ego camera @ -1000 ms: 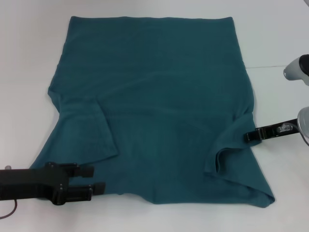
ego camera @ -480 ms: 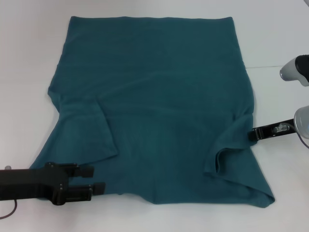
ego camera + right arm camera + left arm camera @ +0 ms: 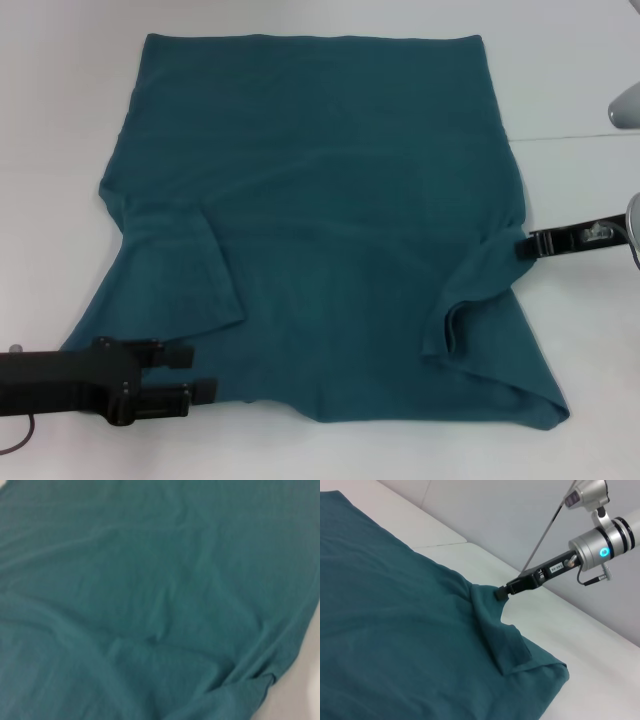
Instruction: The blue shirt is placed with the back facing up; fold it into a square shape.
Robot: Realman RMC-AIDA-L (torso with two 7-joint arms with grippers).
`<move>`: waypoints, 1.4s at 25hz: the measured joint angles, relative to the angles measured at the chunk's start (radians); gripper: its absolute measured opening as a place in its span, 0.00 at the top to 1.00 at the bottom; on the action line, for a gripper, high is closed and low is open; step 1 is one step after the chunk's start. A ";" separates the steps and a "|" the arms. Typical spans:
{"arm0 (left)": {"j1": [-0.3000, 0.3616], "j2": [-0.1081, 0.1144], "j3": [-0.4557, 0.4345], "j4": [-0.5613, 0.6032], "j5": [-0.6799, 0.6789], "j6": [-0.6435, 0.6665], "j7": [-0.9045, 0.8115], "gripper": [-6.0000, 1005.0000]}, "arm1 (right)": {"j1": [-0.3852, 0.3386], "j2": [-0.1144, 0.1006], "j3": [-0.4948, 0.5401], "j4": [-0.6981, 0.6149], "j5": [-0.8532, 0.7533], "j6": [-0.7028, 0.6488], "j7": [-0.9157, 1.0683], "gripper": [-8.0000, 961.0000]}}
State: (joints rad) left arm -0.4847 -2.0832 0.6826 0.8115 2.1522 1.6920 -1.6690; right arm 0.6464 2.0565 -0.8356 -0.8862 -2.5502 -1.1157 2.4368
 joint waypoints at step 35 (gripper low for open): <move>0.011 -0.002 0.000 -0.012 0.000 0.000 0.007 0.30 | 0.080 0.014 0.032 0.161 0.248 0.175 -0.073 0.55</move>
State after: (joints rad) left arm -0.4738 -2.0856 0.6826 0.7990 2.1521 1.6920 -1.6617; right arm 0.7268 2.0708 -0.8041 -0.7254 -2.3026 -0.9405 2.3636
